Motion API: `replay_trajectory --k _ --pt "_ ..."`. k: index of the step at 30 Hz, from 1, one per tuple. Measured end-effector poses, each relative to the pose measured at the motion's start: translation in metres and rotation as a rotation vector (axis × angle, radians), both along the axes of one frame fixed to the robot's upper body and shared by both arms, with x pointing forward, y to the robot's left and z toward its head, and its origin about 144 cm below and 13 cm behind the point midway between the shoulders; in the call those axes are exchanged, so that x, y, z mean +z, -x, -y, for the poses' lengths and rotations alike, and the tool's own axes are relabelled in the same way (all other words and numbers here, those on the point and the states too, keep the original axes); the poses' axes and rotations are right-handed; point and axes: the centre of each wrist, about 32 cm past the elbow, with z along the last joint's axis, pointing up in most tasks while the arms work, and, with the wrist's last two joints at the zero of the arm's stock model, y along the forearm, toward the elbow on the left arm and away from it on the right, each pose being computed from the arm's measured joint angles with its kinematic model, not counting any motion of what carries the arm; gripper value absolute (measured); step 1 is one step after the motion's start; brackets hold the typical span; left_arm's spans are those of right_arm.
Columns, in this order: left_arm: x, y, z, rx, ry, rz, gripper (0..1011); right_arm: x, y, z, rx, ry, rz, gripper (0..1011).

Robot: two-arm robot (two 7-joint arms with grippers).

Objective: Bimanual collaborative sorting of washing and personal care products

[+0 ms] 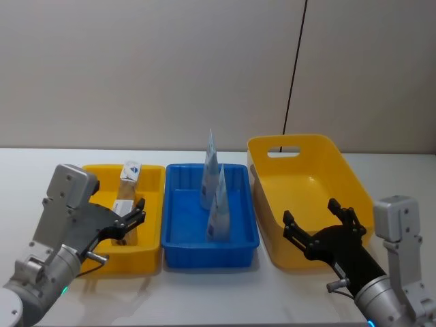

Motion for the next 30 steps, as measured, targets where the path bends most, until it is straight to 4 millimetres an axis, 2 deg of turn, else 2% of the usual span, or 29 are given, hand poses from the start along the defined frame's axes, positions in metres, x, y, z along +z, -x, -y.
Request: replay_trajectory --k 9,30 --pt "-0.002 -0.011 -0.002 0.029 0.020 -0.068 1001 0.000 0.000 0.000 0.000 0.000 0.000 1000" --pt "-0.007 -0.019 0.004 0.053 -0.007 -0.188 1001 0.000 0.000 0.000 0.000 0.000 0.000 1000"
